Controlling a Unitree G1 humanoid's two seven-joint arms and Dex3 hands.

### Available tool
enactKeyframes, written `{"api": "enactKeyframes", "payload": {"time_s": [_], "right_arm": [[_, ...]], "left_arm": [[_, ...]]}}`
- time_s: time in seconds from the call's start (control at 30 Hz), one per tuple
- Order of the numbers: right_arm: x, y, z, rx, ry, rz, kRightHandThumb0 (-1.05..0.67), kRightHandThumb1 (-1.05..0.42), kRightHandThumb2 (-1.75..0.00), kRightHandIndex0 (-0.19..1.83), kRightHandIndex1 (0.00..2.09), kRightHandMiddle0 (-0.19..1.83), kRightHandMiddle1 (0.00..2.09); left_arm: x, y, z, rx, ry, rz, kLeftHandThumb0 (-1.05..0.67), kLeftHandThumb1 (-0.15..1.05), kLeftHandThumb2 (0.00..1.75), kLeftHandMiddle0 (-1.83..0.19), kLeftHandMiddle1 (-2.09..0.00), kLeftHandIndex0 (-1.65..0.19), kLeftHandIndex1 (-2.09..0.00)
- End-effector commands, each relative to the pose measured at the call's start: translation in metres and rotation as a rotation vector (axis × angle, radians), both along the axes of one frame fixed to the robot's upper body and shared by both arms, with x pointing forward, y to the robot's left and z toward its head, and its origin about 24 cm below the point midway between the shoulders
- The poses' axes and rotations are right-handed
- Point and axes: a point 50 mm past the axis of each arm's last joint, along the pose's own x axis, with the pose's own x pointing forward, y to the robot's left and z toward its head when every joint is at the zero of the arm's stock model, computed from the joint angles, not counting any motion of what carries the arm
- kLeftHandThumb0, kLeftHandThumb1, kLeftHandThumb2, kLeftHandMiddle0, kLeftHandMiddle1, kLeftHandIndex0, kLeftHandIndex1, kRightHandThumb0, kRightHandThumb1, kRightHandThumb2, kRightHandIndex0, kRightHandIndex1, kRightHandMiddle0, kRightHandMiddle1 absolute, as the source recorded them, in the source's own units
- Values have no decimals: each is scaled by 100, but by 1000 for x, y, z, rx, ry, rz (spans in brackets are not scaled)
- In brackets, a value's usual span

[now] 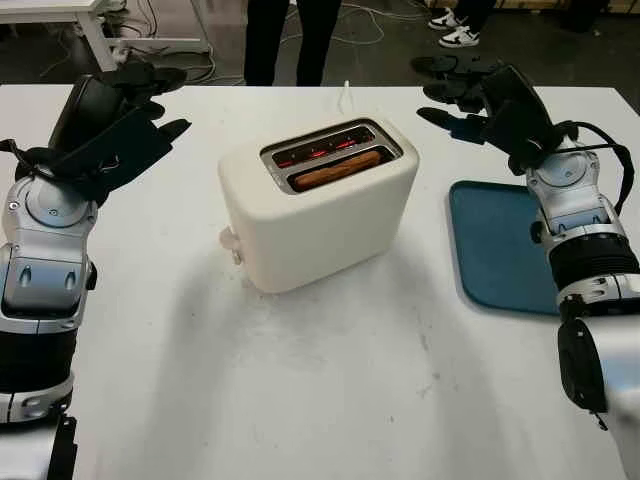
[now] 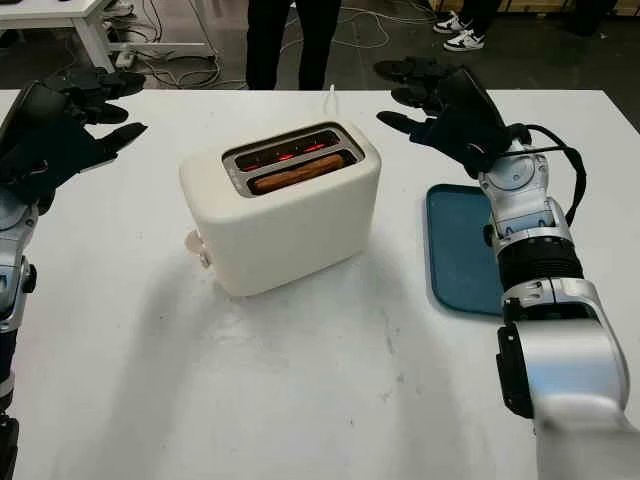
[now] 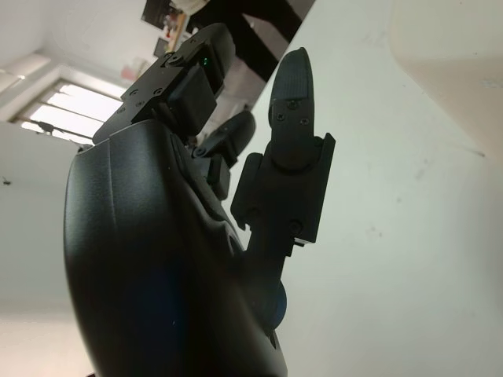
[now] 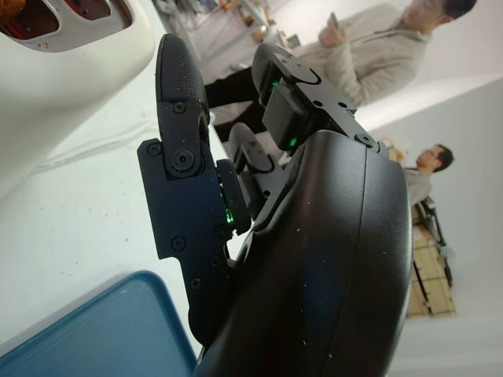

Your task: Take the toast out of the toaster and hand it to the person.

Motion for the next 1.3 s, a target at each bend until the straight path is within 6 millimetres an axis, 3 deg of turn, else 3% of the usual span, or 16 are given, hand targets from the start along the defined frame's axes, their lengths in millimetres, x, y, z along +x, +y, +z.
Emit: {"api": "enactKeyframes", "payload": {"time_s": [0.0,1.27], "right_arm": [[-1,-3,2,-14,-14,-8,-60,-92,-24,62,0,57,0],[-2,-1,2,-22,-25,-7,-61,-92,-23,61,0,56,0]], "left_arm": [[-2,2,5,26,-21,5,-40,92,23,-31,-71,-64,-7],[-6,1,6,32,-45,-22,-42,92,22,-33,-76,-61,-4]]}}
